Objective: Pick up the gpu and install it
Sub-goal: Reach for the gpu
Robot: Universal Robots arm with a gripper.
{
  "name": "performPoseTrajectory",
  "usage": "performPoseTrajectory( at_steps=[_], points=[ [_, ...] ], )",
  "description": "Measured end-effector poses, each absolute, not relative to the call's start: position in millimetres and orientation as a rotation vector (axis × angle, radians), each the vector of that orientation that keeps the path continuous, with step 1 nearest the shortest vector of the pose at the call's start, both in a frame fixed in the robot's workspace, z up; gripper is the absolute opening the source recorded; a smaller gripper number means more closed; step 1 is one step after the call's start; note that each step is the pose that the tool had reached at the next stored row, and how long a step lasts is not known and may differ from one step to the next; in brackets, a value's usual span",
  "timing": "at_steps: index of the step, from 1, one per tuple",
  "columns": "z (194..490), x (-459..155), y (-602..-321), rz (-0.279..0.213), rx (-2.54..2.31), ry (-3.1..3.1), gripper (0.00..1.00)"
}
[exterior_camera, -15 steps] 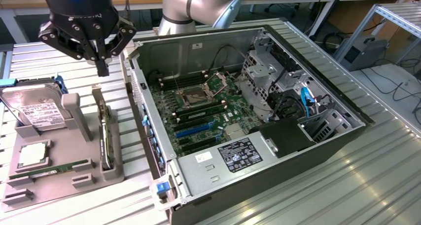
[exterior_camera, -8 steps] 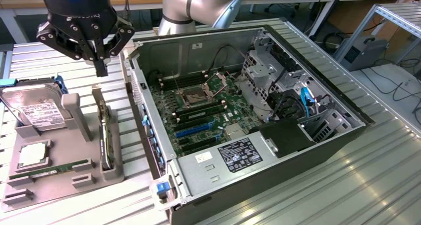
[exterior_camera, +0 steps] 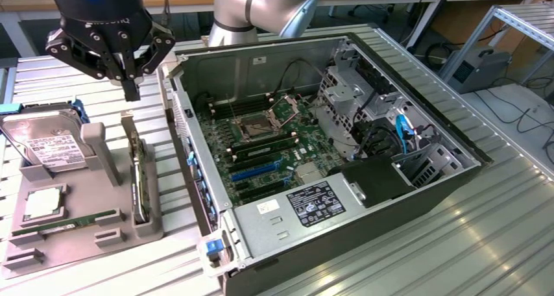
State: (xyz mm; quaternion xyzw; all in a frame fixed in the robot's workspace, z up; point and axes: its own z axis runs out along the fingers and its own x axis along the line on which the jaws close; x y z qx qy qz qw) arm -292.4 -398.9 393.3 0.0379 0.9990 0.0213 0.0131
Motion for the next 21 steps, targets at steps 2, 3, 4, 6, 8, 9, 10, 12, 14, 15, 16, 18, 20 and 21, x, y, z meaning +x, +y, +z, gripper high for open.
performPoseTrajectory(
  at_steps=[2,3,4,6,8,9,10,12,14,15,16,18,20,21],
  points=[
    [393,-293,-399,0.066,0.118,3.113,0.11],
    [393,-294,-399,0.066,0.118,3.113,0.11],
    [393,-294,-399,0.066,0.118,3.112,0.11],
    [393,-294,-399,0.066,0.118,3.113,0.11],
    [393,-295,-399,0.066,0.118,3.112,0.11],
    [393,-295,-399,0.066,0.118,3.113,0.11],
    [393,-295,-400,0.066,0.118,3.112,0.11],
    [393,-294,-401,0.066,0.118,3.112,0.11],
    [393,-294,-403,0.066,0.118,3.113,0.11],
    [393,-294,-404,0.066,0.118,3.113,0.11],
    [393,-294,-405,0.066,0.118,3.113,0.11],
    [393,-295,-408,0.066,0.118,3.113,0.11],
    [393,-295,-410,0.066,0.118,3.112,0.11],
    [393,-295,-411,0.066,0.118,3.112,0.11]
  ],
)
